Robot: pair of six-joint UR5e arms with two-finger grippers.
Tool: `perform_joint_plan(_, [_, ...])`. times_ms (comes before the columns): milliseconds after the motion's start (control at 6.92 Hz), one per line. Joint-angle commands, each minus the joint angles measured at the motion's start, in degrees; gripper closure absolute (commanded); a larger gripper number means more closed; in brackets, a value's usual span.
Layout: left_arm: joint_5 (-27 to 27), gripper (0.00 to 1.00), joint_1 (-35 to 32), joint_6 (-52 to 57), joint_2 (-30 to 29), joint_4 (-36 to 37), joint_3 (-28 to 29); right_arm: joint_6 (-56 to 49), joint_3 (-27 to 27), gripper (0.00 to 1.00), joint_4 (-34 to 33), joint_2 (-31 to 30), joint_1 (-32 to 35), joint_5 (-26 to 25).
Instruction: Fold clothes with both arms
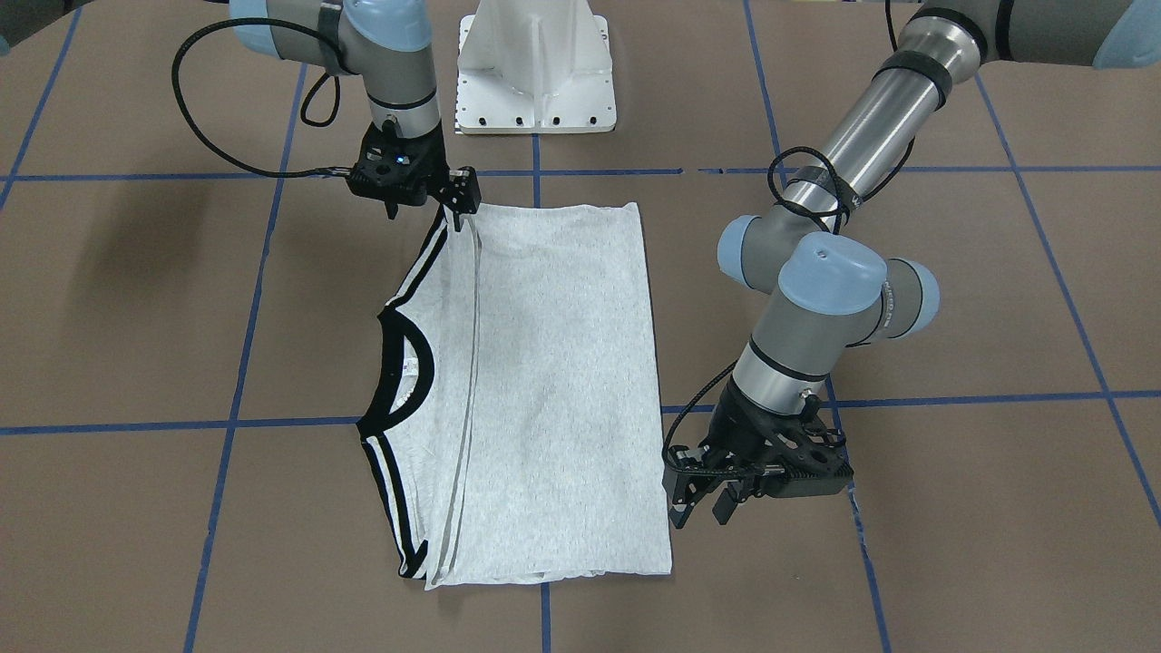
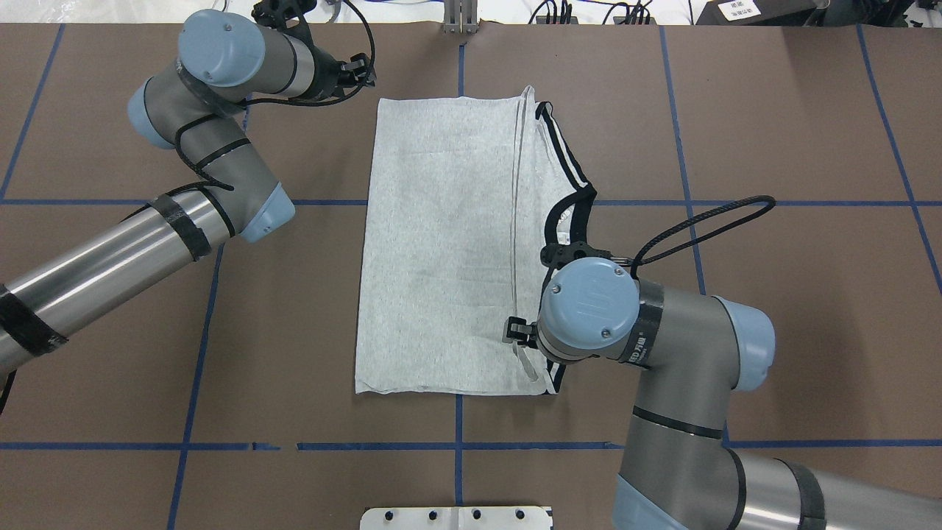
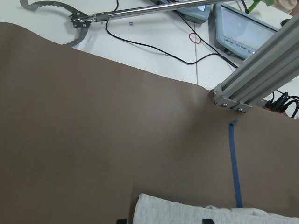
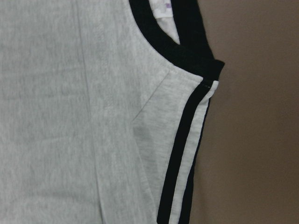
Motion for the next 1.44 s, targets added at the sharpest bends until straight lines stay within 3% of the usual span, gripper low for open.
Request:
perform_joint_plan(0, [-0.1,0.38,0.0,-0.1,0.3,0.1,-0.6,-14.7,-3.1,0.00,-1.5,2.1,-0.2,1.6])
perform_joint_plan(289, [-0.1,0.38,0.0,-0.1,3.2,0.2,-4.3,-20.4,-6.3,0.00,-1.8,3.7,-0.4,1.7])
perform_joint_plan(722, [-0.1,0.38,0.0,-0.1,3.4,0.2,-4.7,-22.1,-9.0,0.00,-2.4,5.2,-1.1,2.2])
perform_joint_plan(1011, [-0.1,0.38,0.0,-0.1,3.4,0.2,-4.7,-25.1,-6.5,0.00,-6.6,3.0,-0.9,2.1])
perform_joint_plan(1300, [-0.1,0.38,0.0,-0.1,3.4,0.2,-4.7,-27.9,1.0,0.00,-6.7,-4.8,0.7,2.2])
